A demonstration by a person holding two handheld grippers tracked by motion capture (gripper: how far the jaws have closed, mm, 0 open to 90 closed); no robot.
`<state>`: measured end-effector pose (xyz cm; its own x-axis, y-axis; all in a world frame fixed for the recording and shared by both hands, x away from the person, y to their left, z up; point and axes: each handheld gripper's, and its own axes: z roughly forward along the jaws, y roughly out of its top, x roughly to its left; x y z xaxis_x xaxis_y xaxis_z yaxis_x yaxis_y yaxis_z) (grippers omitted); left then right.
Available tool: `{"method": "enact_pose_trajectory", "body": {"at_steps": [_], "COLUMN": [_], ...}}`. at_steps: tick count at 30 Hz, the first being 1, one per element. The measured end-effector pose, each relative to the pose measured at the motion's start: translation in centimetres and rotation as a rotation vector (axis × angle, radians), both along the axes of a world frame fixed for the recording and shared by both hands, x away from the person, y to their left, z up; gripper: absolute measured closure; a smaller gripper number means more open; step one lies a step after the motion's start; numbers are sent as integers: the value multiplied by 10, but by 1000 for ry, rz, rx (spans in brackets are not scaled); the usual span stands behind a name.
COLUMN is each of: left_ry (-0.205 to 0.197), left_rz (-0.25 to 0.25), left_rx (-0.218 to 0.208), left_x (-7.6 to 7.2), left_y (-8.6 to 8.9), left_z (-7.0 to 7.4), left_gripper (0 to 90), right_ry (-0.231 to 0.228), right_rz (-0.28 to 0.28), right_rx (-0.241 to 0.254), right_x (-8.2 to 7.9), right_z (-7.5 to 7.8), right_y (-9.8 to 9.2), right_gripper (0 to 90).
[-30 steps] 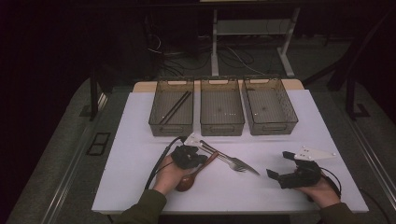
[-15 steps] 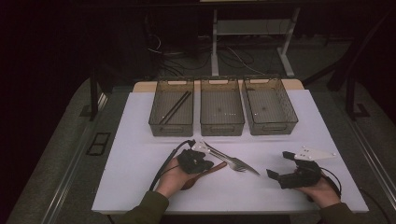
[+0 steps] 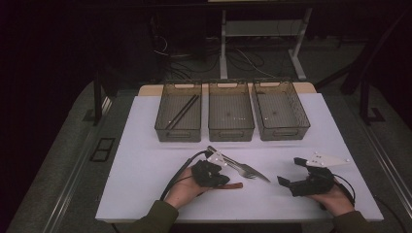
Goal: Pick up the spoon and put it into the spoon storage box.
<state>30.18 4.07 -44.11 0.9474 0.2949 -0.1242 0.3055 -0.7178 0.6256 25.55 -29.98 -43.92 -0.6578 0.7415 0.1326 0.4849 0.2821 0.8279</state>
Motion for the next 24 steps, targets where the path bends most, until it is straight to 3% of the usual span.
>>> {"method": "enact_pose_trajectory", "body": {"at_steps": [4, 14, 20, 24], "left_ry": [-5, -32, -43, -62], "left_rz": [44, 158, 182, 195], "left_rx": [-23, -124, -167, -201], "left_x": [1, -1, -4, -8], "left_y": [7, 49, 68, 80], "left_z": [3, 15, 18, 21], "left_gripper": [869, 719, 616, 544], "right_ry": [-1, 0, -1, 6], "right_rz": [0, 2, -1, 9], "right_rx": [0, 2, 6, 36], "right_x": [0, 0, 0, 0], "right_z": [0, 0, 0, -1], "right_y": [0, 0, 1, 2], "right_gripper": [17, 17, 18, 18]}}
